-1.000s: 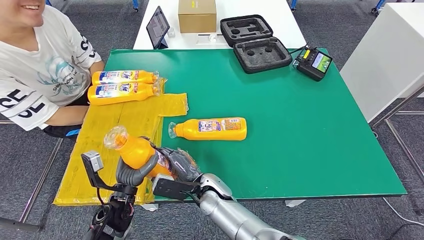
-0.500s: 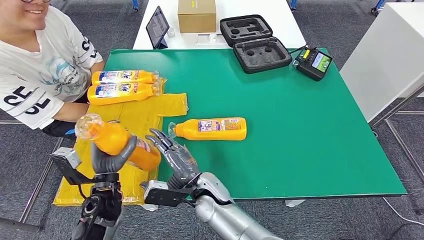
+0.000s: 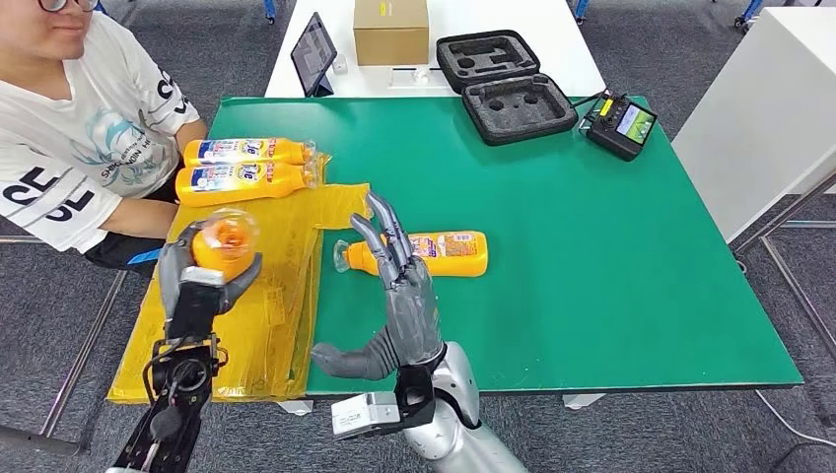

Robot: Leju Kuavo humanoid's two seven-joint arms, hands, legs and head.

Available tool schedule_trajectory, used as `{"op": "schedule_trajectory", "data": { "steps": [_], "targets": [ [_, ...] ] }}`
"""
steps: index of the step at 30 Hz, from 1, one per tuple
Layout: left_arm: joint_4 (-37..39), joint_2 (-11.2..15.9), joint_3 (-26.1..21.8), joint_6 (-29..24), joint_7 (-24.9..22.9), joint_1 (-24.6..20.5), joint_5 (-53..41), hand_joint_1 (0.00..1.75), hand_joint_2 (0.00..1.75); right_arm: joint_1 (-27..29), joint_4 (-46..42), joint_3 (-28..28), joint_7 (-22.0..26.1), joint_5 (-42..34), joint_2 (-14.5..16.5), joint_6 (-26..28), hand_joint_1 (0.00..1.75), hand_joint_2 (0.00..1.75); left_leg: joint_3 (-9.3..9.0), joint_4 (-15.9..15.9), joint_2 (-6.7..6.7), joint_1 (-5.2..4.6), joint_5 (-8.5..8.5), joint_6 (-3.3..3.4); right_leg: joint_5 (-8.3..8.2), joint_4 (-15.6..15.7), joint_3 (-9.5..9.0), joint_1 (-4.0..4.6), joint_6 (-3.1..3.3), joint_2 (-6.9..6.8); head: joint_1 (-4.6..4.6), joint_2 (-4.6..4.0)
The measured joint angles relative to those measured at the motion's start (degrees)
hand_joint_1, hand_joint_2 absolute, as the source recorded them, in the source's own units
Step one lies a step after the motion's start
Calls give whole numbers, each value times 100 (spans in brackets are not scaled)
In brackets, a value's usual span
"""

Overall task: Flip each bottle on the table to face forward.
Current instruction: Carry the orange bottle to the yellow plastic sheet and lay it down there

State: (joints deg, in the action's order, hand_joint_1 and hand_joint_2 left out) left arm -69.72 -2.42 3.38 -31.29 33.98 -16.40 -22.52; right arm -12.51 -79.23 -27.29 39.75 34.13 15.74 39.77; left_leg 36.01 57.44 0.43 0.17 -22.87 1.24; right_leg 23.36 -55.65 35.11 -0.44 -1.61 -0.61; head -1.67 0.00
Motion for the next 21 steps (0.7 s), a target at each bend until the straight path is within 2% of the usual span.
{"op": "schedule_trajectory", "data": {
  "steps": [4,9,13,21],
  "targets": [
    [1283,181,425,112,-632,-794,-1669,175,175,-109,40,-321,-167,-137,-96,-64,0,175,0,0,2,0,8,-4,-13,-2,-1,1,9,2,1,0],
    [2532,273,969,420,-1147,-1440,-2796,175,175,-270,161,-645,-288,-252,-195,-313,0,175,1,0,4,0,9,-3,-16,-2,1,0,12,5,0,0],
    [3206,302,1215,856,-1310,-1680,-3061,175,175,-361,256,-787,-308,-320,-227,-473,0,175,2,0,6,0,9,-4,-15,-3,2,1,13,6,0,0],
    [3987,345,1292,1597,-1335,-2054,-3000,174,175,-435,411,-909,-316,-396,-274,-661,0,175,-2,-3,7,1,7,-6,-14,-3,-2,1,14,7,-1,0]
  ]
}}
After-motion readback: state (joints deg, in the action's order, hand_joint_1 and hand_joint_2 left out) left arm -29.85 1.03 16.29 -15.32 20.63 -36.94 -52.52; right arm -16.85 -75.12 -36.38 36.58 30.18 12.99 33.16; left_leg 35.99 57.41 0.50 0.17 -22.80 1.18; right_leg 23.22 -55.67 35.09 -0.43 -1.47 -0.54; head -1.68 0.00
